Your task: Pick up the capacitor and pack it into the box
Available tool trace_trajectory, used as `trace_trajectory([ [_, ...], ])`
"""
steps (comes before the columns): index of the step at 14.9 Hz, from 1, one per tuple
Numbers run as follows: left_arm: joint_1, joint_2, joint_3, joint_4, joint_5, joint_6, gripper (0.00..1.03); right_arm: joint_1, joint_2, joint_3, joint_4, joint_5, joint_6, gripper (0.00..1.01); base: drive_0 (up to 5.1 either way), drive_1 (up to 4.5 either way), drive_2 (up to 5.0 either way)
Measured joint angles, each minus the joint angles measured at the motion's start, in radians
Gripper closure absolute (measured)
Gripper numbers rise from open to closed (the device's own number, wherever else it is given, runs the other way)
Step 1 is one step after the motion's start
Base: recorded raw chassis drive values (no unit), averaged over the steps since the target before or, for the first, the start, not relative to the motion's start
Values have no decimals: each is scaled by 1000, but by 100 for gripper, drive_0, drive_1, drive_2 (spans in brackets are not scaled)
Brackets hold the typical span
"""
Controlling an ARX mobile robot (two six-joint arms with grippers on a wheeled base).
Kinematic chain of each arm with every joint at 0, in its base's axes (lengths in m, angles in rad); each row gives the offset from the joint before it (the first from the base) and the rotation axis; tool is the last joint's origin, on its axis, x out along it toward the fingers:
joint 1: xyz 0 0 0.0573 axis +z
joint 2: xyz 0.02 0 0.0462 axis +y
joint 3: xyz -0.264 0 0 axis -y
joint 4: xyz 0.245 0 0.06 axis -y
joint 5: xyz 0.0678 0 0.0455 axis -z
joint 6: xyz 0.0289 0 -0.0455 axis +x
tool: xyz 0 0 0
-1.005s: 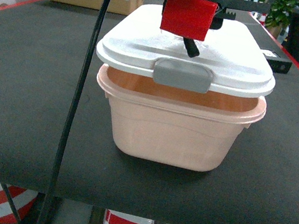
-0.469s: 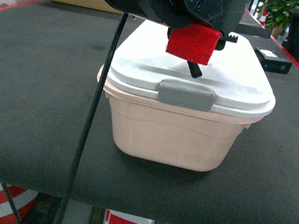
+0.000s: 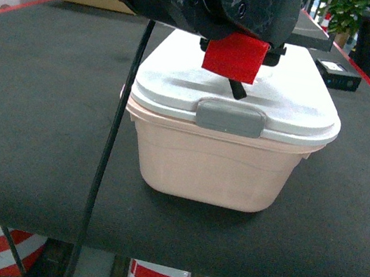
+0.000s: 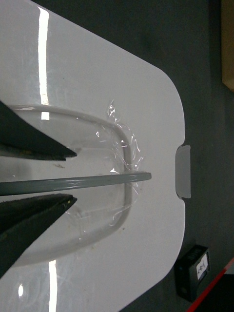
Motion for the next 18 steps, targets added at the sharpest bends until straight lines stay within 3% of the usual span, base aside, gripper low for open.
trace_trajectory([
  [7, 17, -219, -85, 125, -5, 42, 5, 0, 0, 0, 0, 0, 0, 3, 0, 0, 0],
  [9, 26, -350, -229, 226, -25, 73, 5, 0, 0, 0, 0, 0, 0, 3, 0, 0, 0],
  [12, 17, -693, -645, 529, -107, 197, 5, 0, 0, 0, 0, 0, 0, 3, 0, 0, 0],
  [14, 3, -882, -896, 594, -166, 251, 5, 0, 0, 0, 0, 0, 0, 3, 0, 0, 0],
  [15, 1, -884, -964, 580, -174, 265, 5, 0, 0, 0, 1, 0, 0, 3, 0, 0, 0],
  [18, -1, -867, -964, 587, -172, 277, 5, 0, 0, 0, 0, 0, 0, 3, 0, 0, 0],
])
